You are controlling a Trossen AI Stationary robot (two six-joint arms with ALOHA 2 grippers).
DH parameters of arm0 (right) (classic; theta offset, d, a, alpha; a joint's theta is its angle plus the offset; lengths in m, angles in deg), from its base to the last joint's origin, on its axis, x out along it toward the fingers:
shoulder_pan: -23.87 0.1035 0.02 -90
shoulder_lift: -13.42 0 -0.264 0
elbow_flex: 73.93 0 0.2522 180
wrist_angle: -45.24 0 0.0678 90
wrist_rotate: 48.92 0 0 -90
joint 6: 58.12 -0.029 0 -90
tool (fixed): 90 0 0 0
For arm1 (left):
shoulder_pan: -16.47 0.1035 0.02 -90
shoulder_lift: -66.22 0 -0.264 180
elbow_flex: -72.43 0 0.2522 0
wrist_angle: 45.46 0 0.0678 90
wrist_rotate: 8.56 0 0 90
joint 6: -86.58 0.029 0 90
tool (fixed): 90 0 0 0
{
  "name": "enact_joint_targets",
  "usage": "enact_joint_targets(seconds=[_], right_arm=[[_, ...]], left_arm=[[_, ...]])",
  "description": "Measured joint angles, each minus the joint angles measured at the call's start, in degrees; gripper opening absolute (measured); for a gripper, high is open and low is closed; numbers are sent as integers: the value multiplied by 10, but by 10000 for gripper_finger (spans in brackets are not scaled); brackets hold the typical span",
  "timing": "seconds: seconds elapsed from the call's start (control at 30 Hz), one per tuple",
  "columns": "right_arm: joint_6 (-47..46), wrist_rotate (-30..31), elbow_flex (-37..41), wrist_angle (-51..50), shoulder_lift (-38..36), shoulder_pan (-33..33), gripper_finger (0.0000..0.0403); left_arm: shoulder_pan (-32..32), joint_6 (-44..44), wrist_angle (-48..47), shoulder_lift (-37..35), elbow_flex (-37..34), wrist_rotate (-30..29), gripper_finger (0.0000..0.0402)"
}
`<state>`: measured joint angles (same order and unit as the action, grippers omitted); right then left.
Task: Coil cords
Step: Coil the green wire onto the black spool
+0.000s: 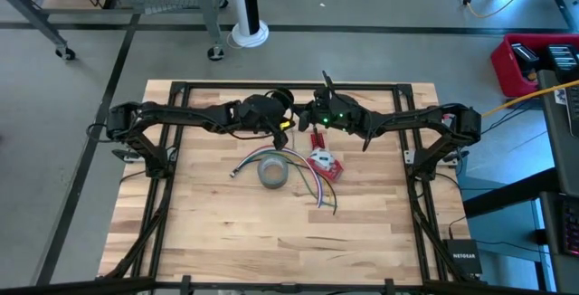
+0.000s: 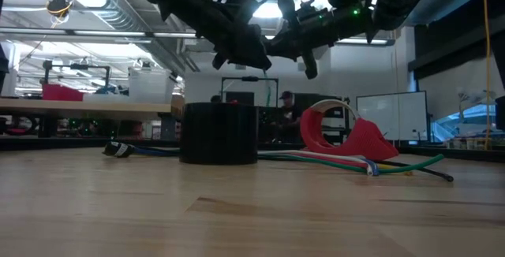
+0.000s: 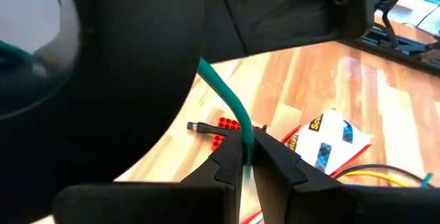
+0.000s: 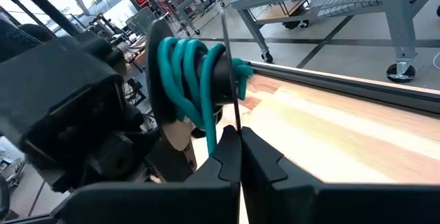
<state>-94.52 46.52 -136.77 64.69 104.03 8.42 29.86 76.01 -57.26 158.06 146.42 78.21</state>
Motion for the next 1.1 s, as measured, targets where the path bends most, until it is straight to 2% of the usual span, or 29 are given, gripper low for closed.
enact_joint_targets(seconds=[0.27,0.37,0.8,1.1], right_arm=[[0,-7,-1,4,-1,1,0],[0,-5,-1,4,-1,1,0],[4,-2,-1,2,-1,0,0],[4,-2,-1,1,-1,0,0]], left_arm=[[-3,-27,-26,1,0,4,112],[-4,-25,-26,1,0,2,128],[-16,-58,-90,1,0,-9,105],[-33,-58,-129,1,0,-19,104]])
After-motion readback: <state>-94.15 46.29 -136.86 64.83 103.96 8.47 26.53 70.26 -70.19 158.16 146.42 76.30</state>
